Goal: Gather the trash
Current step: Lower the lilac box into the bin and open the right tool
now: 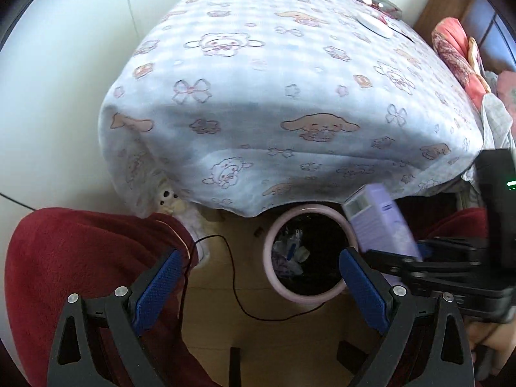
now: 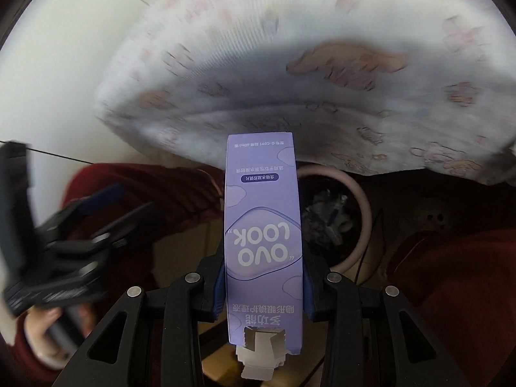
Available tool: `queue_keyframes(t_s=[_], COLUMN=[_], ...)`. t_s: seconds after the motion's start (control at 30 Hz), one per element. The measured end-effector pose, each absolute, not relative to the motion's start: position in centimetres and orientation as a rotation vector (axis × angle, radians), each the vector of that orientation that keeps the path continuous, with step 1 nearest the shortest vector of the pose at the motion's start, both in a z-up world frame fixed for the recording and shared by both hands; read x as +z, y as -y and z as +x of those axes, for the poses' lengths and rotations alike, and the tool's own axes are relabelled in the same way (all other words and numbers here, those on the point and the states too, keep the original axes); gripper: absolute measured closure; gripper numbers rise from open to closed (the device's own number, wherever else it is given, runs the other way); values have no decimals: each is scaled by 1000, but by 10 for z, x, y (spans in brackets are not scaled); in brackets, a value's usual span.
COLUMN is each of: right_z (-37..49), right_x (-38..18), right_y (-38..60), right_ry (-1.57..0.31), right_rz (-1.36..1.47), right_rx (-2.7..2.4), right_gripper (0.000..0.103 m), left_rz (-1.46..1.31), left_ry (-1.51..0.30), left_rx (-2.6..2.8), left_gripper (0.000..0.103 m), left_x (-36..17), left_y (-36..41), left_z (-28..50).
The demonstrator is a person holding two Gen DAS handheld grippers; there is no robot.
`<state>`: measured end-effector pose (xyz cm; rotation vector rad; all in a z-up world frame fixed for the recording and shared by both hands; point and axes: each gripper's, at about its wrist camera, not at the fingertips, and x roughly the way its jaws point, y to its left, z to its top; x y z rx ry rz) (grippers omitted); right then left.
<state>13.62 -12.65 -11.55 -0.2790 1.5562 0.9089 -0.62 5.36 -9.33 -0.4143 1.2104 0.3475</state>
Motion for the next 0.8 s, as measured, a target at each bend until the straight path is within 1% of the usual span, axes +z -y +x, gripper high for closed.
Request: queue_keyframes(t_s=[0.23, 0.37, 0.43, 0.47, 0.5, 0.53, 0.57, 0.67, 0.8], right_z=[134, 135, 132, 135, 134, 135, 135, 142, 148], right_x=[-161, -169, -169, -167, -164, -163, -160, -155, -155], right_y=[99, 92, 92, 92, 92, 91, 91, 92, 98], right_ry=[-1597, -1586, -1572, -1563, -1545, -1535, -1523, -1514, -1547], right_rz=[-424, -438, -433, -436, -446, -452, -455, -440, -393], right_rx=[849, 848, 854, 854, 845, 838, 827, 806, 769], right_gripper=[67, 67, 65, 56, 33, 22, 13, 13, 13], left_rz=[-448, -456, -458, -458, -457, -454, -453, -452, -458], left_ry=[-1216, -1216, -1218, -1220, -1220, -1221, -1220, -1217, -1207], left_rx=[363, 362, 361, 360, 359, 358, 357, 356, 355], left_gripper=[5, 5, 5, 5, 5, 5, 5, 5, 5], left_x=[-100, -99, -100, -101, -101, -101, -100, -102, -100], left_y=[-61, -62, -63, -63, -63, -62, -62, -62, -62], left_z=[-8, -8, -7, -7, -7, -7, -7, -7, -9])
